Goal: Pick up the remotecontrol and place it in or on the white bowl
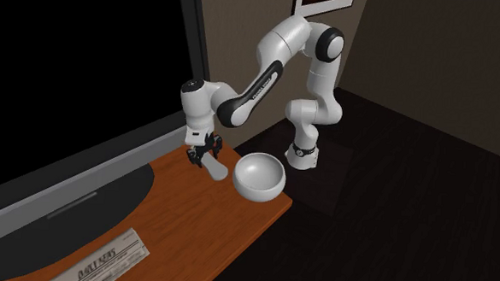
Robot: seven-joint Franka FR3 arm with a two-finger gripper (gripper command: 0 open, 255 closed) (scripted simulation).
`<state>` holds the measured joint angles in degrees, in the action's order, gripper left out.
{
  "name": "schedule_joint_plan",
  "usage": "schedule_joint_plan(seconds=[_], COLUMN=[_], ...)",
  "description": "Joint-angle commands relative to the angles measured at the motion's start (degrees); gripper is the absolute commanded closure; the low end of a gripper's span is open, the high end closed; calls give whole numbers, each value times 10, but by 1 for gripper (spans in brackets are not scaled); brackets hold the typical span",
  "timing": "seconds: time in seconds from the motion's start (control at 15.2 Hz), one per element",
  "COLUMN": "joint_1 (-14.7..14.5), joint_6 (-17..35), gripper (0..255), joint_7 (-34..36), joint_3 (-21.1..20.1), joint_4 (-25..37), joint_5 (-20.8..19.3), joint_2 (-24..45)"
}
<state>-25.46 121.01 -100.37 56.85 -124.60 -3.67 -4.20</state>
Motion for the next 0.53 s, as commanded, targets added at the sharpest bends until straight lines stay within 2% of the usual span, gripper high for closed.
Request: schedule_joint_plan(seconds=[0.0, 0.46], joint_1=[0, 3], joint_6=[-17, -73], gripper=[255, 255], joint_7=[10, 29], joint_3=[-4, -18], joint_4=[9, 45], joint_5=[-12, -36], joint_2=[-13, -44])
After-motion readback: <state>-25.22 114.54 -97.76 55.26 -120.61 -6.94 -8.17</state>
